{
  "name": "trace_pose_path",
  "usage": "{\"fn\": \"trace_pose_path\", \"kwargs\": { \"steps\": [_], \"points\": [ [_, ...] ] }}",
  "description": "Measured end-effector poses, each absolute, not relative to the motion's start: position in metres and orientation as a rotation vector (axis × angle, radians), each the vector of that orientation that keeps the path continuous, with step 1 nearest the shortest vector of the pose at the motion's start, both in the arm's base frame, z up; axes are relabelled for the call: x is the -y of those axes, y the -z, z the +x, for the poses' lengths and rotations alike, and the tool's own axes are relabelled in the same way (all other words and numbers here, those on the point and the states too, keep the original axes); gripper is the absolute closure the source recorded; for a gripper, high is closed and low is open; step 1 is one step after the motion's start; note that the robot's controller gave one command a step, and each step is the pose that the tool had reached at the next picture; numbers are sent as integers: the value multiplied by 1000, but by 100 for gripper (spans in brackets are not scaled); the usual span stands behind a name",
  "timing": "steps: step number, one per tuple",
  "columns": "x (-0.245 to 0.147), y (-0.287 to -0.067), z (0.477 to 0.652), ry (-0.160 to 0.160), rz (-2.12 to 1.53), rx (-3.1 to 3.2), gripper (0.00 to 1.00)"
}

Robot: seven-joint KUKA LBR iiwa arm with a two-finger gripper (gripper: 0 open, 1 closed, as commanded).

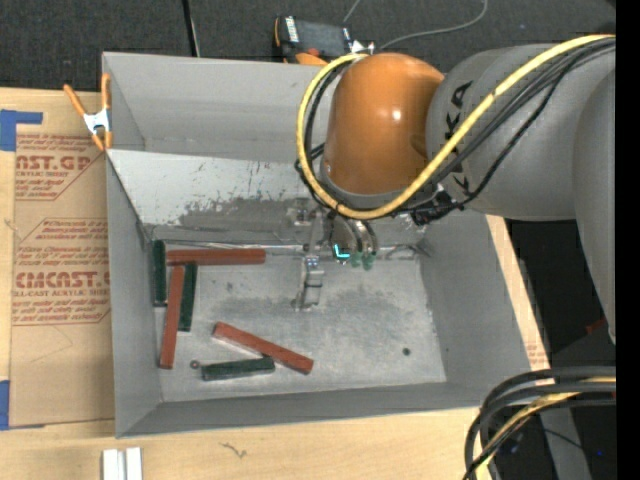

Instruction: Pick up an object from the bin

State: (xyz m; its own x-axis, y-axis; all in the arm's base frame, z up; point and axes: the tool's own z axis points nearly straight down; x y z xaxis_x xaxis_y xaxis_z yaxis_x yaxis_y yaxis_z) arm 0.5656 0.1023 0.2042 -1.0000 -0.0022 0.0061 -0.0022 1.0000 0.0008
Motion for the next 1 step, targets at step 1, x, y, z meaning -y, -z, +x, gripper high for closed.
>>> {"fn": "trace_pose_path", "kwargs": {
  "steps": [1],
  "points": [
    [-126, -66, 498, -1, -308, 3119, 0]
  ]
}}
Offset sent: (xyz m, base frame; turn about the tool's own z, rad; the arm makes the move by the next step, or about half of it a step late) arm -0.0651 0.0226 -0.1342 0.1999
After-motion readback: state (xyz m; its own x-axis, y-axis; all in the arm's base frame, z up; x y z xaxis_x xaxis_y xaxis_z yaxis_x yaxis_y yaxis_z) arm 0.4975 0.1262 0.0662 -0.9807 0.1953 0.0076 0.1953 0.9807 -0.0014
